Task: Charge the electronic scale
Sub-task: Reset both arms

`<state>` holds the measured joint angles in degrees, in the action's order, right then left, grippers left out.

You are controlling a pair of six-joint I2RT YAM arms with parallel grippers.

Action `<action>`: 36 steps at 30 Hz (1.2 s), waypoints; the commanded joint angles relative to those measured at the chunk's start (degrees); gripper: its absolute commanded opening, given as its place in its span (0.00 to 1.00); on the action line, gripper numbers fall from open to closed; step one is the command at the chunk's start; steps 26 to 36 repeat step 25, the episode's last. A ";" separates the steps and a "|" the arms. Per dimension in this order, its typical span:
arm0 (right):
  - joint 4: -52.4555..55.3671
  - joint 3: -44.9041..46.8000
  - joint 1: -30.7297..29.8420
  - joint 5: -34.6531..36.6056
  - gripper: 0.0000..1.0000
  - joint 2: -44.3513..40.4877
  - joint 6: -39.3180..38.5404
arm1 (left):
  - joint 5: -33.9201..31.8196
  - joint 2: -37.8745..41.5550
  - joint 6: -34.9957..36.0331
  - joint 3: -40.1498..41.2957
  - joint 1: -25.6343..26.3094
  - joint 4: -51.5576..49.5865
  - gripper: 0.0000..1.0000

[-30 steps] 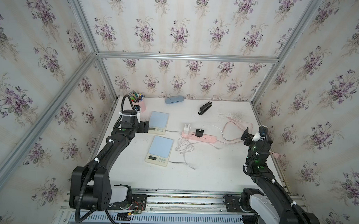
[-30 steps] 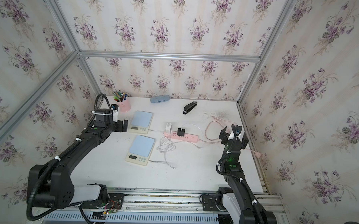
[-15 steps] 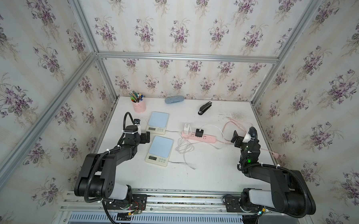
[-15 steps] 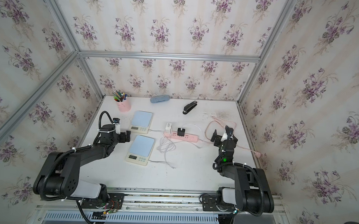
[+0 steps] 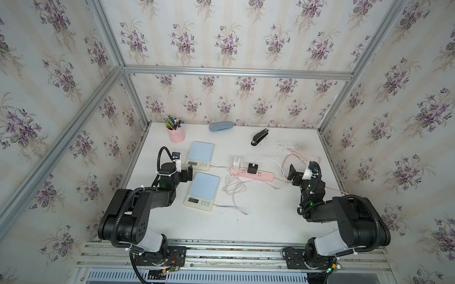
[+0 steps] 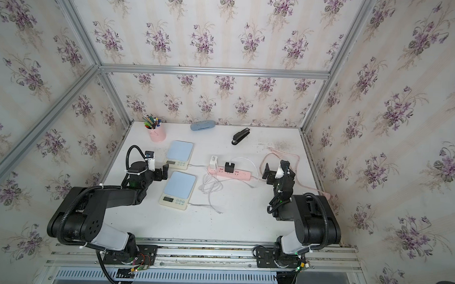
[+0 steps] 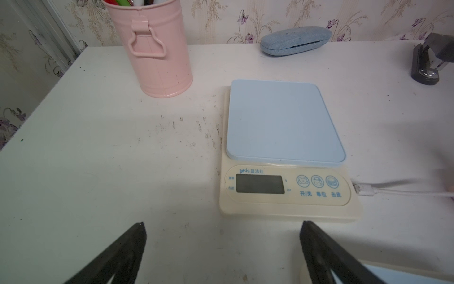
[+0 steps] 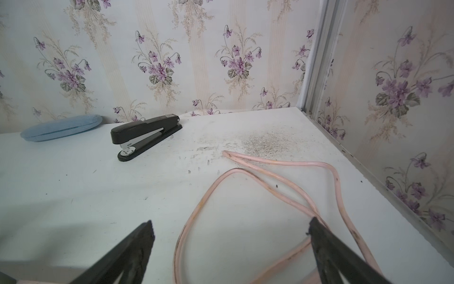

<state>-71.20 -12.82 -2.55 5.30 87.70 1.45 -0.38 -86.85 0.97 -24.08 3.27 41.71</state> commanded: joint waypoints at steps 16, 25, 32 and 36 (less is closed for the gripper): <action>-0.34 -0.28 -0.13 0.05 1.00 0.09 -0.48 | -0.25 0.08 0.57 -0.34 0.10 1.82 0.99; -0.09 -0.41 -0.27 -0.02 1.00 0.14 -0.66 | -0.28 0.03 0.52 -0.35 0.07 1.81 0.99; -0.09 -0.41 -0.27 -0.02 1.00 0.14 -0.66 | -0.28 0.03 0.52 -0.35 0.07 1.81 0.99; -0.09 -0.41 -0.27 -0.02 1.00 0.14 -0.66 | -0.28 0.03 0.52 -0.35 0.07 1.81 0.99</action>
